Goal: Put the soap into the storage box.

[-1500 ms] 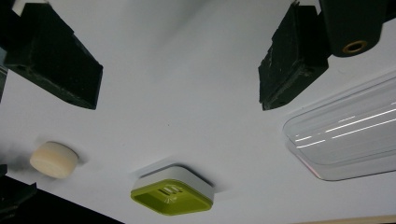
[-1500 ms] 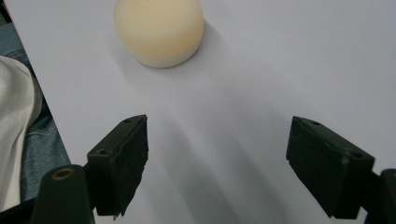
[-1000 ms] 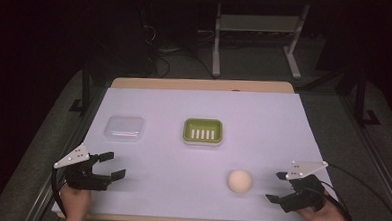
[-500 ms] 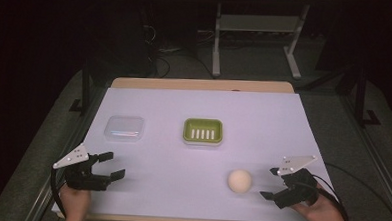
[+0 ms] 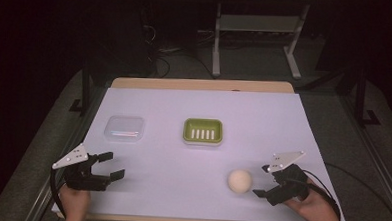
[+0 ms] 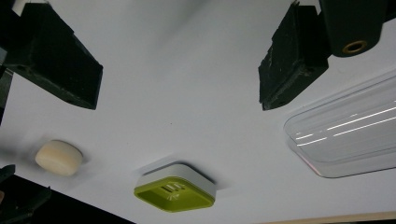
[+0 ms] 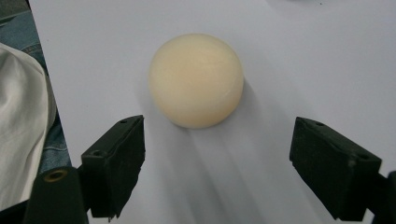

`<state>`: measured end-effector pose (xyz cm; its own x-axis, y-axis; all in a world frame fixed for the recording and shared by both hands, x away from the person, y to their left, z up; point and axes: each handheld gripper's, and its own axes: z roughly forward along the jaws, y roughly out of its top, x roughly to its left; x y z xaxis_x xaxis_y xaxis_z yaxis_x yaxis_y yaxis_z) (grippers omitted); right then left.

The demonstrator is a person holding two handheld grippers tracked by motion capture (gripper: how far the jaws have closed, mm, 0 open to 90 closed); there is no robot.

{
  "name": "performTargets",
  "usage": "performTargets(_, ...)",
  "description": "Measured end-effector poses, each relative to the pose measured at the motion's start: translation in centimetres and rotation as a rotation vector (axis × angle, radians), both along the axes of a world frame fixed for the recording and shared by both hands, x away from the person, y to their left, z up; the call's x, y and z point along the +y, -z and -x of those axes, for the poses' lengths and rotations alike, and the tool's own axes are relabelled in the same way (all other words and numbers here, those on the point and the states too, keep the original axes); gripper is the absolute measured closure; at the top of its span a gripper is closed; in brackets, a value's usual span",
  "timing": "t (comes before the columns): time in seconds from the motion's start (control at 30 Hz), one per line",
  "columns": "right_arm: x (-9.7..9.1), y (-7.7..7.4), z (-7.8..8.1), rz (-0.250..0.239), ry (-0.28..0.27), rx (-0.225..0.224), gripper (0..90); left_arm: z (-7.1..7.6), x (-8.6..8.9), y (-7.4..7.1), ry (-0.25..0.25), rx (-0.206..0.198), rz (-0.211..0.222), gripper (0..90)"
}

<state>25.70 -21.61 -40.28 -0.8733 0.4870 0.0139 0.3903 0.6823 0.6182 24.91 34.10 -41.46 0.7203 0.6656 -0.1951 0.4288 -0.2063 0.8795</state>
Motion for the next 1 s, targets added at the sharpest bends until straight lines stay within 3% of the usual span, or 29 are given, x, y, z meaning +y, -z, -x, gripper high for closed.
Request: performTargets(1.0,4.6,0.9,-2.3,0.081,-0.121,0.03,16.5,0.0,0.1,0.0,-0.003,-0.001,0.008,13.1)
